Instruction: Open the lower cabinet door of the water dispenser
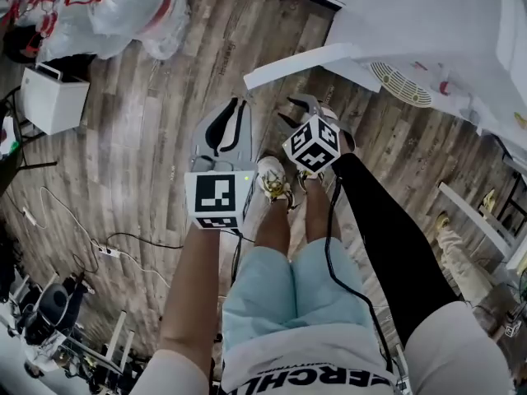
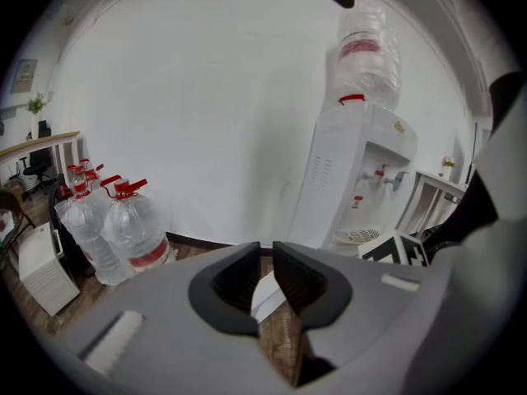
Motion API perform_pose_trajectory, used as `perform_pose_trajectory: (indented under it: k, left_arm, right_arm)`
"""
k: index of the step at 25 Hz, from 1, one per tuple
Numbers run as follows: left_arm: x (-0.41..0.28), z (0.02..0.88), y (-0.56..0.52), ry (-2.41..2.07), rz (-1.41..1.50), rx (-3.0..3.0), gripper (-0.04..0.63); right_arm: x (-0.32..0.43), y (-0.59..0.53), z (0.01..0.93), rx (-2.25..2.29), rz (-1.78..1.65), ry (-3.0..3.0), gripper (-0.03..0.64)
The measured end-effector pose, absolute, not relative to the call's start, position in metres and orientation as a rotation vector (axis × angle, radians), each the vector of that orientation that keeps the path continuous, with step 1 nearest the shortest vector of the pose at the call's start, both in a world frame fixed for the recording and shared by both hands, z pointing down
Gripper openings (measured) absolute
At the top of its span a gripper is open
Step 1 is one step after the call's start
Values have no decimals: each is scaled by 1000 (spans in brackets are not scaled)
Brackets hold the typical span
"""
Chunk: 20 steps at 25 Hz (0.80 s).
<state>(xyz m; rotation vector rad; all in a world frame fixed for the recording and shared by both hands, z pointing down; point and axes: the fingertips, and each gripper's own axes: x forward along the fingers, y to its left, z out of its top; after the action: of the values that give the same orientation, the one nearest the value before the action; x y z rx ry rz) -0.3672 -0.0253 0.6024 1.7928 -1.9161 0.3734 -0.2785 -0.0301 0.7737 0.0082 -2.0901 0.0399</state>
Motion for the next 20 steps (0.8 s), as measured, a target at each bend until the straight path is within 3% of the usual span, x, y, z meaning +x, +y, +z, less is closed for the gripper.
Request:
perform_pose_trajectory:
  k: [20]
  left_arm:
    - [-261,460,2,-1864,377,1991,75]
  right_arm:
    - [-174,-18,565,434,150,-2288,169]
